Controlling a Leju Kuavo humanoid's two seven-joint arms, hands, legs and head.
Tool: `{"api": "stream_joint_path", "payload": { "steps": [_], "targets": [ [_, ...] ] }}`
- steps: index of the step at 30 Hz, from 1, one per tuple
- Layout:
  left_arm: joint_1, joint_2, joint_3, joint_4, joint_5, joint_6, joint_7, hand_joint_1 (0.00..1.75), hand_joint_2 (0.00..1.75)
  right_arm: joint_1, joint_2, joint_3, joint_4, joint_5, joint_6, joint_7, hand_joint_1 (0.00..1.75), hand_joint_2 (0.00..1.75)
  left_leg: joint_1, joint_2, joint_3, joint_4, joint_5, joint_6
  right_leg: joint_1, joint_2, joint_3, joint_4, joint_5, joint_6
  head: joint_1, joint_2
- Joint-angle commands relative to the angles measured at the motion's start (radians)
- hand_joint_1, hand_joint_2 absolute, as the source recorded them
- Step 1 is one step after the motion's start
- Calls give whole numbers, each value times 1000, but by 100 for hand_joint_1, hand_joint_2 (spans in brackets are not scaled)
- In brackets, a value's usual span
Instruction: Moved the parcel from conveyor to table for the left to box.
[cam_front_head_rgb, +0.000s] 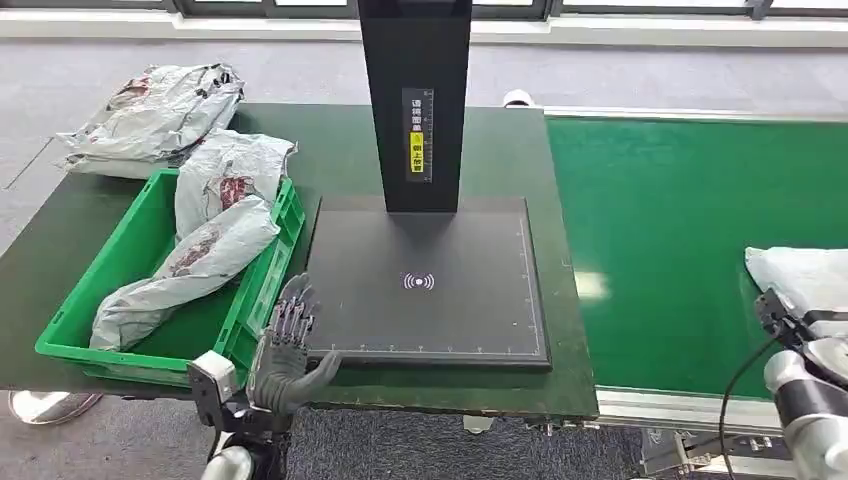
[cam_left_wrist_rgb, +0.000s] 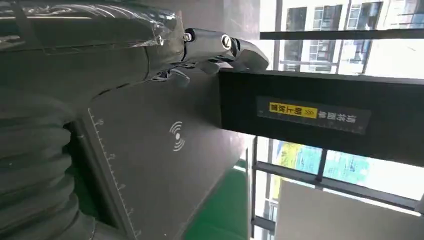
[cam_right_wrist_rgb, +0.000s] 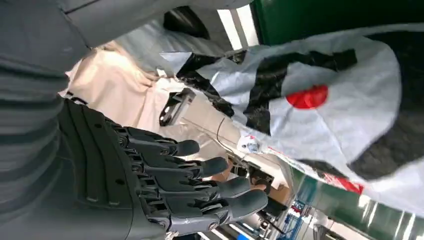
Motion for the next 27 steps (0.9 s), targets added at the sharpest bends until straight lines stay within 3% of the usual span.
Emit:
{"api": "stream_joint_path", "payload": {
  "steps": [1,19,20,21,27],
  "targets": [
    [-6,13,65,108,0,-6,20,0,175,-24,2,37,79,25,60,38,0,175,0,3,3,-2,0,0,0,-1,3,-2,0,-1,0,0],
    [-45,7,108,198,48,-12,94,0,175,-41,1,43,80,85,114,58,0,175,0,4,3,-2,0,0,1,0,2,-2,0,-1,0,0],
    [-45,6,111,196,51,-9,96,0,175,-45,4,42,77,89,105,56,141,175,-1,4,3,-2,0,0,0,0,2,-1,0,-1,0,0],
    [-43,5,113,191,54,-6,97,0,175,-50,7,42,80,90,108,55,175,175,0,3,2,-1,0,0,1,0,1,-1,0,-1,0,0],
    [-36,0,119,178,58,0,107,0,175,-40,10,35,77,97,99,54,175,175,0,4,2,-1,0,0,0,0,1,-1,0,-1,0,0]
  ]
}}
